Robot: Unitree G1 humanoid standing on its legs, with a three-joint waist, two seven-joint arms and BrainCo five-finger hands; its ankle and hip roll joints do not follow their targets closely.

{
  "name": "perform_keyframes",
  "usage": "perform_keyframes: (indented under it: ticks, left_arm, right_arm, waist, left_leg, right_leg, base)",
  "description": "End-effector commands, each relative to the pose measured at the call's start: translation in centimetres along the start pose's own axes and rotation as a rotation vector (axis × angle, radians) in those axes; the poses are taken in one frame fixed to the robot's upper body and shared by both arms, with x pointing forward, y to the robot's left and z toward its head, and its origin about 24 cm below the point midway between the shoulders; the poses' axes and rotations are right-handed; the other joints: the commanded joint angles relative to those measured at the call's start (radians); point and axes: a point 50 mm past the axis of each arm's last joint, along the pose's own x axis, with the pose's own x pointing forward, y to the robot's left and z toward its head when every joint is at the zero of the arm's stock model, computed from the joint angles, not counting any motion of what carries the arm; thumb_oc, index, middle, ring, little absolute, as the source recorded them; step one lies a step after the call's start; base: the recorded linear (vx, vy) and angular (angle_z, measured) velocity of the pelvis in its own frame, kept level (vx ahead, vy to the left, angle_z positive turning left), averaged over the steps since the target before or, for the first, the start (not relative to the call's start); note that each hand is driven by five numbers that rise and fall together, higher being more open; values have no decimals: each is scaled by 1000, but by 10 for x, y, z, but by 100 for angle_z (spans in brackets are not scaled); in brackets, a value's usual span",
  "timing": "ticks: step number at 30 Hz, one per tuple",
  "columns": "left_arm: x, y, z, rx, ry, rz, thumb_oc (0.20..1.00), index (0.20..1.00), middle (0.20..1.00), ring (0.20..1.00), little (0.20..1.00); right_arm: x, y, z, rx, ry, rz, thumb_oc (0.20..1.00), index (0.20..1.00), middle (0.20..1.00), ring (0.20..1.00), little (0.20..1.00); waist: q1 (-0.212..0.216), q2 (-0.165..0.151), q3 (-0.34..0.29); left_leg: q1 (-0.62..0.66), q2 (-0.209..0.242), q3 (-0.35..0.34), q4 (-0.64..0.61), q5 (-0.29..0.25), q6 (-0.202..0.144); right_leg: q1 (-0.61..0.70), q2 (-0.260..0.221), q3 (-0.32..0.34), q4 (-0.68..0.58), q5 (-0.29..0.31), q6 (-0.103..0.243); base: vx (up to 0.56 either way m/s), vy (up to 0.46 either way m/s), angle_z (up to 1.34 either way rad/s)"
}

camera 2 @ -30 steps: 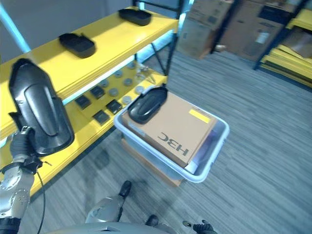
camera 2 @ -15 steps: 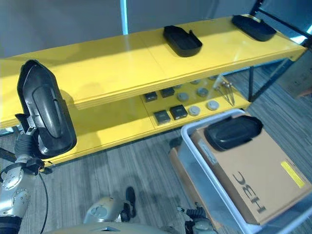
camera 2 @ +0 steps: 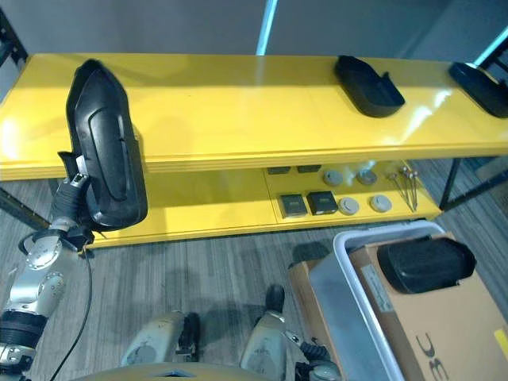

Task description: Move parts from the plastic box to the shelf.

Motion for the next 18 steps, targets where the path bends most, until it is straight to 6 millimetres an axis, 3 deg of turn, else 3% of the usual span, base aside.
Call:
perform_keyframes:
  ticks: [1,2,3,5,10,18]
  left_arm:
    - [1,-8,49,-51,-224,-51,200,200,200,200,200]
    - [1,-11,48,-57,-215,-48,200,200,200,200,200]
    - [-1,-17,44,-63,-195,-40,200,200,200,200,200]
    - [-3,-22,39,-70,-179,-40,200,200,200,200,200]
    - [0,-29,34,-60,-158,-82,200,200,200,200,200]
    - [-2,-22,33,33,-146,-112,200,200,200,200,200]
  right_arm:
    - [1,-19,7,-75,-41,-8,1000,1000,1000,1000,1000]
    - [2,-20,8,-79,-44,-7,1000,1000,1000,1000,1000]
    - [3,-24,15,-82,-55,-21,1000,1000,1000,1000,1000]
    - [4,-31,20,-54,-44,-39,1000,1000,1000,1000,1000]
    - [2,-39,16,-53,-37,-63,1000,1000,1000,1000,1000]
    - [2,-35,6,-13,9,-41,1000,1000,1000,1000,1000]
  waist:
    - [-15,31,-41]
    - [-14,26,-44]
    - [-11,16,-52]
    - [-17,13,-60]
    - [-49,30,-57]
    - [-58,54,-79]
  left_leg:
    - [180,115,-19,-388,160,-39]
    - [177,134,-16,-380,168,-52]
    - [179,181,-5,-374,190,-89]
    - [177,223,15,-368,211,-116]
    - [149,285,127,-351,259,-145]
    - [207,262,121,-436,271,-138]
  right_leg:
    - [201,34,-104,42,29,-18]
    - [220,45,-110,35,18,-26]
    - [261,68,-138,6,0,-43]
    - [294,95,-159,-26,-13,-67]
    - [326,115,-236,-41,-37,-94]
    - [331,122,-222,-42,-46,-95]
  base:
    - [178,-288,52]
    - [239,-445,49]
    - [167,-342,26]
    - [141,-308,24]
    - [27,-142,38]
    - [60,16,18]
